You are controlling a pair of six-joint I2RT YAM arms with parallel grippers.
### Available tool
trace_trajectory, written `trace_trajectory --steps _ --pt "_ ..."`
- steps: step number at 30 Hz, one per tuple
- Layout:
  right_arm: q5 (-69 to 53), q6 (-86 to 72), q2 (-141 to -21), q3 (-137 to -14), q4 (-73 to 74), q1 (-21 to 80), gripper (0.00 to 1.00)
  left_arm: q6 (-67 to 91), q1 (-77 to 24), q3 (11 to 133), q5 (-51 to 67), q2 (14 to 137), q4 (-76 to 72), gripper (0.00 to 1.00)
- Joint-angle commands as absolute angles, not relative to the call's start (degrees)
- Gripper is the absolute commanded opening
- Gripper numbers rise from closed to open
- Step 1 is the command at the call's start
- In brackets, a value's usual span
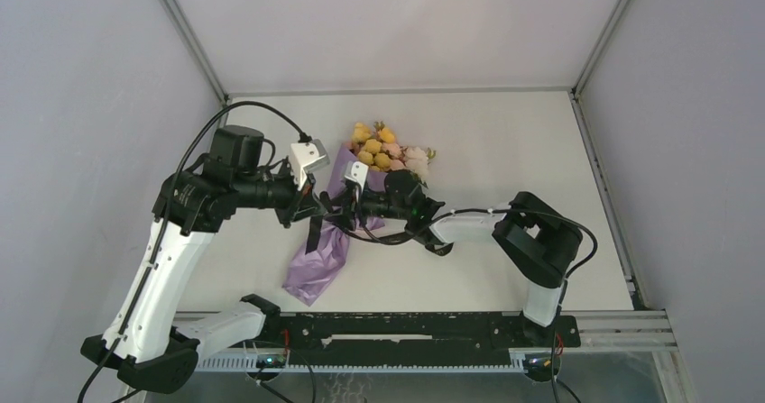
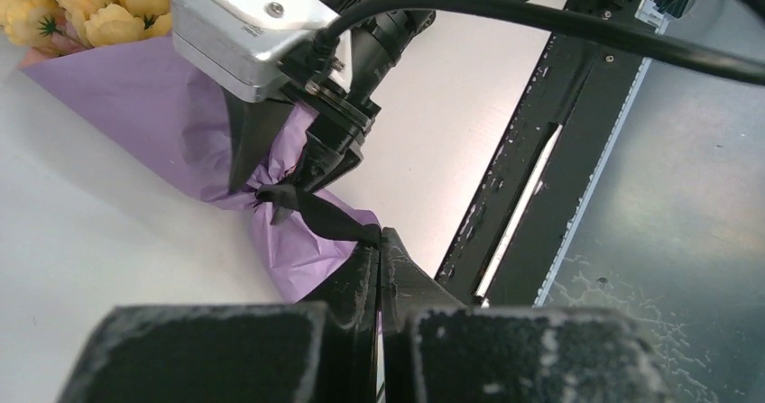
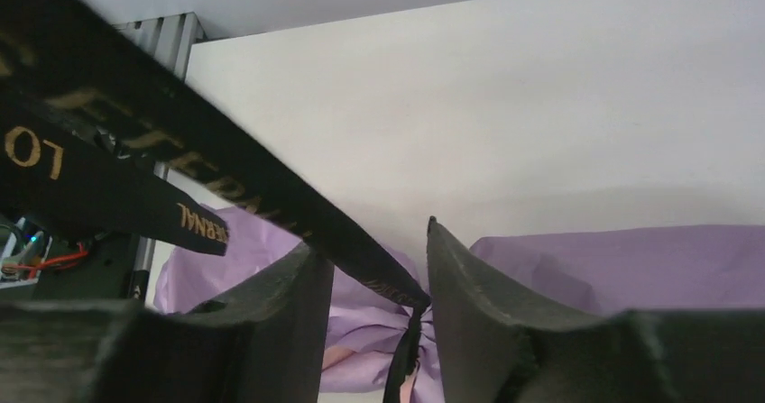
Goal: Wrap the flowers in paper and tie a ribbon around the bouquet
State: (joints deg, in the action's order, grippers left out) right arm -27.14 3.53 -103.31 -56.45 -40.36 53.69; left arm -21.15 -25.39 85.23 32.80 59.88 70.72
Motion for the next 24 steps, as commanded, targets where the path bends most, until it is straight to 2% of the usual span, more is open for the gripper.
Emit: trace_trajectory --steps 1,2,3,4,5,6,7,8,10,11,15,17,21,24 --pt "-28.62 -1.12 -102.87 -58.62 -44.26 53.81 0.36 -21.51 -25.63 85.84 31.38 58.76 69.91 0.00" --pt "-28.52 -2.38 -102.24 -58.60 -42.78 53.34 0.24 -20.96 -25.47 85.56 30.22 58.42 69.09 0.00" --pt "-28.12 -3.59 -101.44 -58.49 -41.04 52.73 0.08 -19.97 -24.97 84.89 28.39 58.06 67.79 0.00" --pt "-27.50 -4.61 -100.33 -58.12 -39.23 52.13 0.00 -18.83 -24.29 83.92 26.21 57.59 66.12 0.00" --pt "-26.84 -5.32 -98.76 -57.38 -37.35 51.57 0.00 -17.34 -23.56 82.09 23.58 57.23 64.02 0.00" --pt "-26.05 -5.69 -97.04 -56.25 -35.74 51.02 0.00 -16.26 -23.32 79.66 19.75 56.74 61.95 0.06" --pt "-25.20 -5.78 -94.96 -55.32 -33.72 50.52 0.00 -16.42 -23.42 76.92 17.12 56.35 60.21 0.24" --pt "-25.18 -5.72 -92.87 -54.39 -31.23 49.89 0.00 -18.39 -23.43 73.76 15.85 56.01 59.37 0.37" --pt "-27.78 -6.43 -88.44 -53.06 -25.90 48.16 0.00 -21.71 -23.66 67.49 12.88 54.41 58.20 0.58" --pt "-29.87 -6.49 -87.07 -52.10 -22.80 47.02 0.00 -23.81 -23.94 64.15 12.06 53.67 58.98 0.63" --pt "-32.69 -3.81 -82.75 -51.77 -10.16 45.52 0.00 -26.75 -28.07 61.58 13.26 50.78 61.75 0.69" --pt "-32.62 -3.00 -80.84 -51.72 -5.52 44.66 0.00 -26.98 -30.51 59.95 17.70 48.96 56.89 0.70" --pt "-35.54 -5.18 -76.73 -49.52 -3.78 41.25 0.00 -19.20 -37.36 49.92 23.13 47.20 30.58 0.85" --pt "-35.41 -6.20 -74.58 -47.04 -4.04 40.00 0.00 -10.39 -42.43 44.70 19.91 54.35 9.42 0.89"
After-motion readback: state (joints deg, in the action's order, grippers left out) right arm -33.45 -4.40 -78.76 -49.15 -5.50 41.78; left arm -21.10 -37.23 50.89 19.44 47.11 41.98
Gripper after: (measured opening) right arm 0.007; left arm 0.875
